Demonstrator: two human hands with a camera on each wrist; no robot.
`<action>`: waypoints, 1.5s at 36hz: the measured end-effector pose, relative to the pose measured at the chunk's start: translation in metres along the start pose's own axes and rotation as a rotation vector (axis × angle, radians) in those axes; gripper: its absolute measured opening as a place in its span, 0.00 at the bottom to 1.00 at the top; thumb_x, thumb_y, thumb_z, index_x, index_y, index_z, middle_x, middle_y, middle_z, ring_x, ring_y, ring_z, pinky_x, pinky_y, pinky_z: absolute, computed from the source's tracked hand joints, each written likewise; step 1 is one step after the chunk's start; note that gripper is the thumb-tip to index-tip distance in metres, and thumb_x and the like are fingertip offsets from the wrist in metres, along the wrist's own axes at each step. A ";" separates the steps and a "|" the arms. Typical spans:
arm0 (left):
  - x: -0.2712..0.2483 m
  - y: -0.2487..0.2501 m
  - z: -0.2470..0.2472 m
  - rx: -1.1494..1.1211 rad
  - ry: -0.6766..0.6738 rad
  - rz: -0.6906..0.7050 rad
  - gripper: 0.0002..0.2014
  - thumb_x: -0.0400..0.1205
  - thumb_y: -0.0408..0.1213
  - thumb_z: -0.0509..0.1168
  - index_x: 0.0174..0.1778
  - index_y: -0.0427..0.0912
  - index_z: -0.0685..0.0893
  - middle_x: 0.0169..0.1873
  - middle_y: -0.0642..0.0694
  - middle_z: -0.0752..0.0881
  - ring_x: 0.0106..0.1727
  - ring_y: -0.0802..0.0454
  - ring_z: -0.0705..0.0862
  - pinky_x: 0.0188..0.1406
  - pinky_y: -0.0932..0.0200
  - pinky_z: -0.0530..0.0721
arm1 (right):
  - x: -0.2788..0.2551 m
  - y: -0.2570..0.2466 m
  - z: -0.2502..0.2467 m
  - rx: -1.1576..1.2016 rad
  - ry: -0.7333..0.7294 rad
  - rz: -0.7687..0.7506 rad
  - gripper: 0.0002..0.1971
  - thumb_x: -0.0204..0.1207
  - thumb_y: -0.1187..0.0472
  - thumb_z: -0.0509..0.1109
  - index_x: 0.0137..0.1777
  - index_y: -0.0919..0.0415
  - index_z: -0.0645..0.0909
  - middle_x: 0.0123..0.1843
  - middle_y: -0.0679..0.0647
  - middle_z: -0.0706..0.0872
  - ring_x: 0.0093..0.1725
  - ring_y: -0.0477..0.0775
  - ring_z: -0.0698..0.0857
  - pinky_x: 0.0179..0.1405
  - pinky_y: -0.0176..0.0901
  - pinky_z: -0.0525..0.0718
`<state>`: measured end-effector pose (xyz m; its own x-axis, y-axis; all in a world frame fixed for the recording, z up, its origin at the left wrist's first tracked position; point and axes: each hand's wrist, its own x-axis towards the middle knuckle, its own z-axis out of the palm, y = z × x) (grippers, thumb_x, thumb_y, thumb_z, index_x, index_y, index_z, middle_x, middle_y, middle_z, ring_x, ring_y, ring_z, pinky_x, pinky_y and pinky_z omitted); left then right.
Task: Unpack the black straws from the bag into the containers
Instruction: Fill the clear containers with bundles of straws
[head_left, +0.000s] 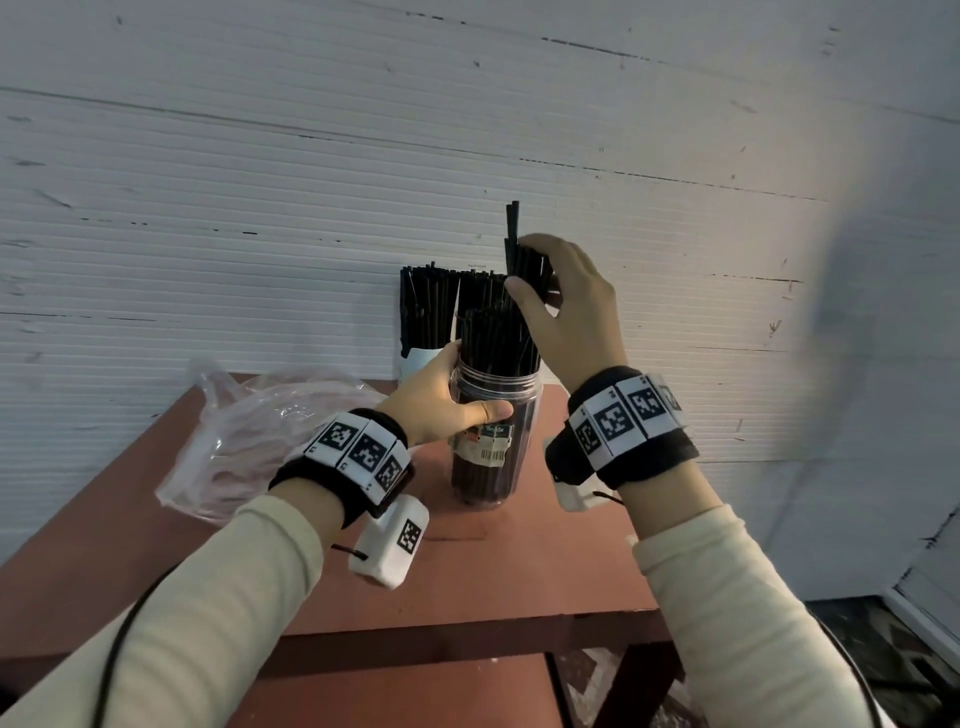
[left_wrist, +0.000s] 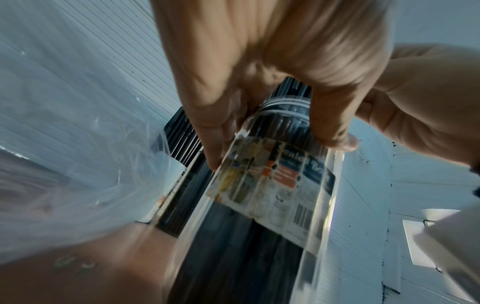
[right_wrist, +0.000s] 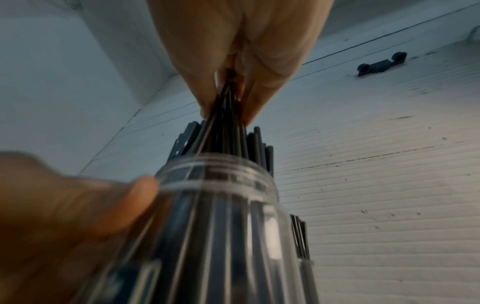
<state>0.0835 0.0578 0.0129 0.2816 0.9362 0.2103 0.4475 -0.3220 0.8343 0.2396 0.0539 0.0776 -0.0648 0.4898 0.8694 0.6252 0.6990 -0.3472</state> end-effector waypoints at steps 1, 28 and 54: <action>0.000 0.001 0.000 -0.005 0.006 -0.003 0.37 0.74 0.44 0.78 0.77 0.53 0.68 0.62 0.59 0.81 0.65 0.59 0.78 0.65 0.58 0.73 | -0.005 0.001 0.001 -0.003 -0.009 0.012 0.16 0.80 0.60 0.69 0.66 0.60 0.79 0.60 0.52 0.84 0.54 0.47 0.83 0.56 0.44 0.85; 0.002 0.001 -0.001 -0.030 -0.026 -0.049 0.37 0.75 0.45 0.76 0.79 0.51 0.66 0.58 0.58 0.81 0.64 0.56 0.79 0.62 0.57 0.77 | -0.046 0.004 -0.001 -0.009 0.009 -0.029 0.13 0.79 0.67 0.69 0.62 0.63 0.83 0.58 0.53 0.85 0.52 0.48 0.86 0.54 0.47 0.87; 0.008 -0.008 -0.012 -0.084 -0.185 0.017 0.52 0.58 0.63 0.76 0.80 0.59 0.64 0.70 0.60 0.79 0.70 0.56 0.79 0.74 0.44 0.76 | -0.037 0.011 0.006 -0.036 0.007 -0.086 0.11 0.82 0.64 0.64 0.57 0.67 0.84 0.56 0.53 0.84 0.53 0.44 0.82 0.56 0.30 0.78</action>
<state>0.0721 0.0696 0.0140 0.4431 0.8864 0.1339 0.3713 -0.3175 0.8725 0.2439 0.0464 0.0398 -0.1144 0.4250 0.8980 0.6449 0.7193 -0.2583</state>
